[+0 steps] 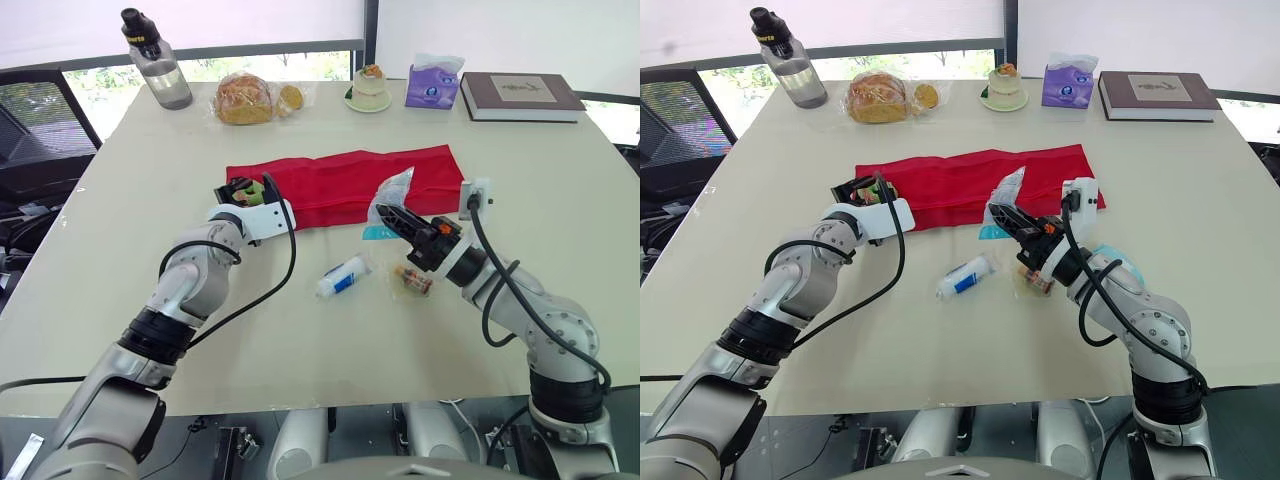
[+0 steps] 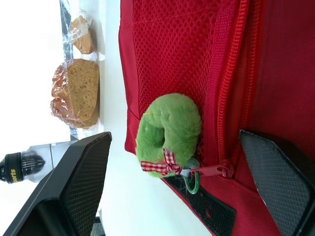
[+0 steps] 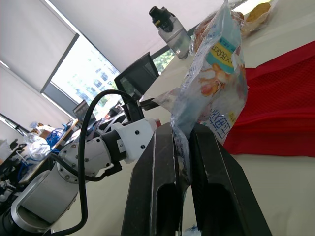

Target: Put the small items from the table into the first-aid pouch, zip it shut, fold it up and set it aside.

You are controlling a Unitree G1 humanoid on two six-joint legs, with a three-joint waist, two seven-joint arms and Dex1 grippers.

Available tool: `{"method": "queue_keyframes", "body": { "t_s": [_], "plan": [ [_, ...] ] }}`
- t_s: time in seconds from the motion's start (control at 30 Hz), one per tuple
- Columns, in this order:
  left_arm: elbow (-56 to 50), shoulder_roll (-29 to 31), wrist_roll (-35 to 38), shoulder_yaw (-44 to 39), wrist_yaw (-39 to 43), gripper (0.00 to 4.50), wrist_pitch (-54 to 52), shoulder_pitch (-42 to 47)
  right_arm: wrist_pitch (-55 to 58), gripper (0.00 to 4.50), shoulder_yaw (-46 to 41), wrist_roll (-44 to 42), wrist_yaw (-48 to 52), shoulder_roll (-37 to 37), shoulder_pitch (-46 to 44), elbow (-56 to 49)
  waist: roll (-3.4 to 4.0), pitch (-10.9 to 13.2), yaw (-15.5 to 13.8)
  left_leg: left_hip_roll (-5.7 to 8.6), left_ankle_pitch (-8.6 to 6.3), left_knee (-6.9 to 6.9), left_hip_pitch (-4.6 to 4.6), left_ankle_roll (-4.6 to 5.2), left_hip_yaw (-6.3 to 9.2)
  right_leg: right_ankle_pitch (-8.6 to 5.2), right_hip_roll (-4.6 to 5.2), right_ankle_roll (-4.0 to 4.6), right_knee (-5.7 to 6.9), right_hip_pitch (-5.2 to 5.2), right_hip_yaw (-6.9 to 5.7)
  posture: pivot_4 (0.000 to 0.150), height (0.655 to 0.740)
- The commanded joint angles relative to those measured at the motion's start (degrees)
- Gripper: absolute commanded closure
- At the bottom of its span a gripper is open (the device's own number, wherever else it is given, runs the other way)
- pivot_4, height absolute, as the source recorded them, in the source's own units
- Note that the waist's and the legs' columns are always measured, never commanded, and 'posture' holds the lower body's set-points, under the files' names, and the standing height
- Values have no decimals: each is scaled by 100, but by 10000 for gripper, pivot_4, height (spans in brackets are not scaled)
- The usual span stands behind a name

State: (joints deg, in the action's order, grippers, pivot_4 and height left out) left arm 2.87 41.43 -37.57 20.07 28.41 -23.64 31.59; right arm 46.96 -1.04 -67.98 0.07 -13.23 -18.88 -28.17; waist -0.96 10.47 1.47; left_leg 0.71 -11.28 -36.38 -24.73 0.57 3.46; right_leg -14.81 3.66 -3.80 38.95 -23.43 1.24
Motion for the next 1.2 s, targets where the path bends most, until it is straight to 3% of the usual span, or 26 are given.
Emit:
{"method": "queue_keyframes", "body": {
  "t_s": [0.03,0.17,0.83,0.93,1.03,1.2],
  "plan": [
    [-69,-44,-91,-155,-51,8320,54,188,-66,45000,-67,-43,53,4,-37,-170,0,0,0,0,0,0,-1,0,0,0,0,0,0,0,0,1500,7400],
    [-86,-87,-88,-180,-19,25370,43,222,-82,45000,-89,-24,89,-11,2,-171,0,0,22,0,0,0,-2,0,1,0,0,0,-1,0,1,1500,7400],
    [702,-43,116,-326,-40,25370,212,150,-130,45000,-80,126,153,63,67,-177,0,0,78,0,0,0,-1,0,4,0,0,0,0,-1,2,1500,7400],
    [785,-91,161,-351,-98,33110,358,207,-144,45000,-60,158,139,96,74,-189,0,0,79,0,0,0,0,0,4,0,-1,0,3,-1,1,1500,7400],
    [760,-104,195,-339,-119,44549,515,218,-145,45000,-60,185,144,116,86,-196,0,0,75,0,0,0,0,0,3,0,0,1,3,-1,1,1500,7400],
    [702,-89,229,-343,-67,44549,591,135,-153,45000,-62,216,155,136,132,-213,-1,0,73,1,0,-1,-1,0,4,1,0,1,2,-1,2,1500,7400]
  ]
}}
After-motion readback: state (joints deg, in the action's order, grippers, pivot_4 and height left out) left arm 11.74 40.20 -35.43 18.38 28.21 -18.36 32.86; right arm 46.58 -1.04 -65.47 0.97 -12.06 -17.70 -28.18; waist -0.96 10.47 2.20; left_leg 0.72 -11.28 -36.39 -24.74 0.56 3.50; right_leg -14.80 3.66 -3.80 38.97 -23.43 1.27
